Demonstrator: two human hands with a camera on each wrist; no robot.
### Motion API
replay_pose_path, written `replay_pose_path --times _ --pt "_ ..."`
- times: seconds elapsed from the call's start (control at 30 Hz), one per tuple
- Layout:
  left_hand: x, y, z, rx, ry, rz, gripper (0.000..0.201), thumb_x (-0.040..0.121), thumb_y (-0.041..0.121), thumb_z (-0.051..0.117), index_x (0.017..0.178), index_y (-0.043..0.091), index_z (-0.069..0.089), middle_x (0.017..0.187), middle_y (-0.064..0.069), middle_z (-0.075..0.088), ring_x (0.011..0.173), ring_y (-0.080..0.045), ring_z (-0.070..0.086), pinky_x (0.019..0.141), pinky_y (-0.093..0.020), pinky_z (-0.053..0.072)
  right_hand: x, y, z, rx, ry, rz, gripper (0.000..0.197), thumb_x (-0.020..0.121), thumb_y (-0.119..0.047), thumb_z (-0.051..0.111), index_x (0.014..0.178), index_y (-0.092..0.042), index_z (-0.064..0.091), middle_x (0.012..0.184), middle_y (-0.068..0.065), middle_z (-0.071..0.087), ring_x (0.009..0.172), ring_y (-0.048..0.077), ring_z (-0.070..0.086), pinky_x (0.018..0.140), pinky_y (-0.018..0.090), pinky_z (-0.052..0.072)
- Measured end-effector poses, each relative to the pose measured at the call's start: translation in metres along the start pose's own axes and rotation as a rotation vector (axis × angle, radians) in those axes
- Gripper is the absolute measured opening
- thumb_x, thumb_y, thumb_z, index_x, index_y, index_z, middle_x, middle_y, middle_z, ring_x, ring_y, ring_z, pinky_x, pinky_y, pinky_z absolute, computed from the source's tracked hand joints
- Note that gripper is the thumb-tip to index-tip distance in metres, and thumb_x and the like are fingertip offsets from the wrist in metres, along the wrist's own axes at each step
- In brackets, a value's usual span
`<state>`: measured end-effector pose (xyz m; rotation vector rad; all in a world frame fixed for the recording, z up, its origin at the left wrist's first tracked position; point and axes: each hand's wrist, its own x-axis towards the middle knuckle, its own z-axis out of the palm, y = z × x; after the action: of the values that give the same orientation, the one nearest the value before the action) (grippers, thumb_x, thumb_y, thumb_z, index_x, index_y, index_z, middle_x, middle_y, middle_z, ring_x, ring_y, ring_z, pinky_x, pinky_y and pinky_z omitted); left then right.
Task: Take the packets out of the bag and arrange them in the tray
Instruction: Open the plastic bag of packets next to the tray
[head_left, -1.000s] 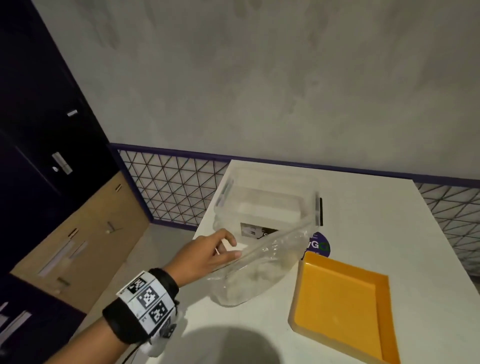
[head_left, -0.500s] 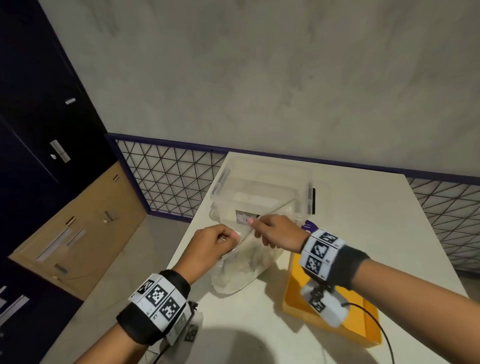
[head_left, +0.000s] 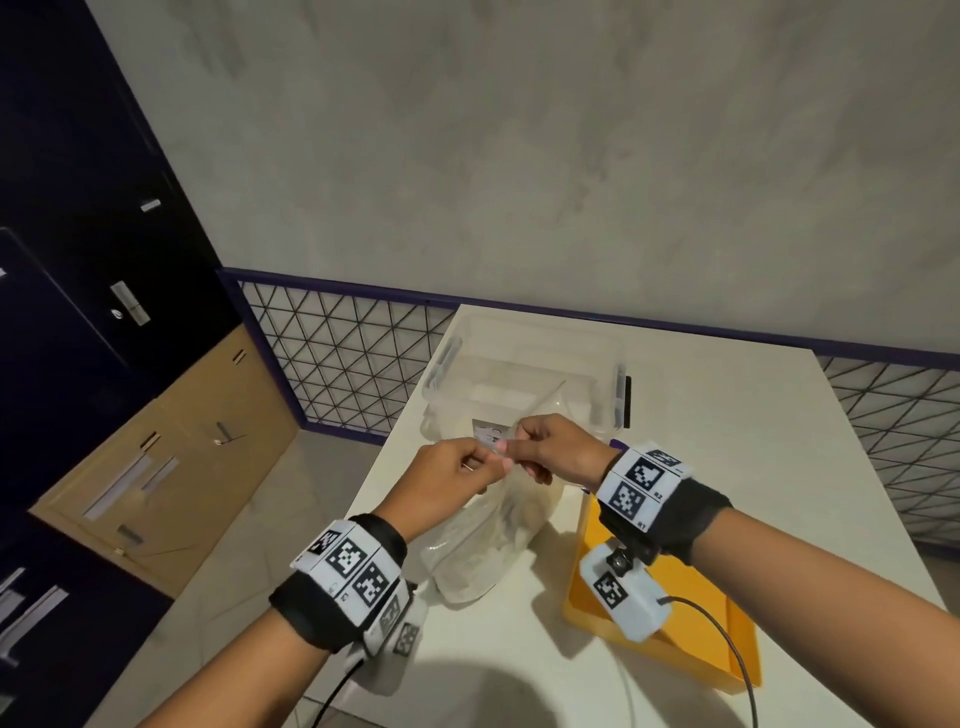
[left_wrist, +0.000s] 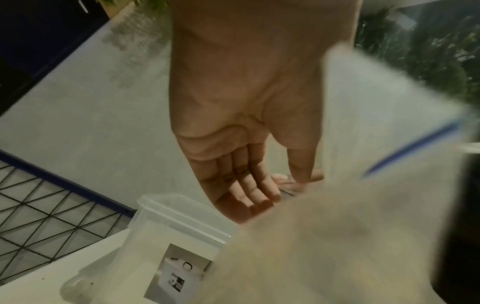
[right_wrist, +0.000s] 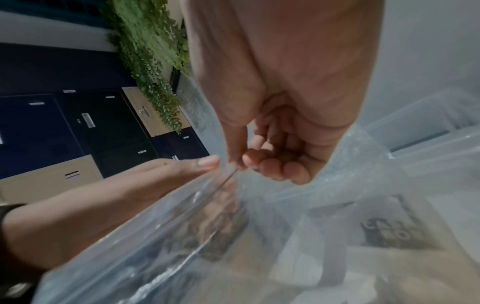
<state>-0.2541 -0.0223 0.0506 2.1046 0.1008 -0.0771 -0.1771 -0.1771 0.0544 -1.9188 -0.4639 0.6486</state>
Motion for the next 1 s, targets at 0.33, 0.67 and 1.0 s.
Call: replay_pose_path --times 0.33,0.67,1.0 --pt "0.005 0.008 0.001 -0.388 -0.049 -0.038 0.023 0.088 0.013 0.065 0.069 0.011 0.052 0.067 0.001 0.056 0.063 -0.008 0.052 0.059 -0.015 0.044 -0.007 0.004 -0.014 0.272 -0.171 -0.053 0.024 0.091 -0.016 0.054 0.068 -0.01 0.051 0.05 -0.004 0.048 0.044 0.007 0.04 0.052 0.02 0.036" --pt "0.007 -0.037 -0.057 -0.067 0.394 -0.075 0.026 0.08 0.016 0.062 0.058 0.012 0.047 0.054 0.0 0.047 0.059 -0.019 0.041 0.06 -0.032 0.032 -0.02 0.018 -0.051 0.054 -0.055 0.088 0.035 0.089 -0.002 0.054 0.057 -0.011 0.044 0.045 -0.005 0.044 0.043 0.009 0.036 0.046 0.017 0.031" --pt "-0.041 -0.049 -0.083 0.314 -0.113 -0.063 0.05 0.067 0.02 0.076 0.105 0.039 0.05 0.106 0.014 0.052 0.089 -0.001 0.051 0.075 -0.018 0.044 -0.004 0.002 -0.072 -0.287 0.105 0.09 0.01 0.09 -0.006 0.049 0.081 -0.009 0.046 0.069 0.01 0.064 0.056 0.021 0.06 0.059 0.033 0.05"
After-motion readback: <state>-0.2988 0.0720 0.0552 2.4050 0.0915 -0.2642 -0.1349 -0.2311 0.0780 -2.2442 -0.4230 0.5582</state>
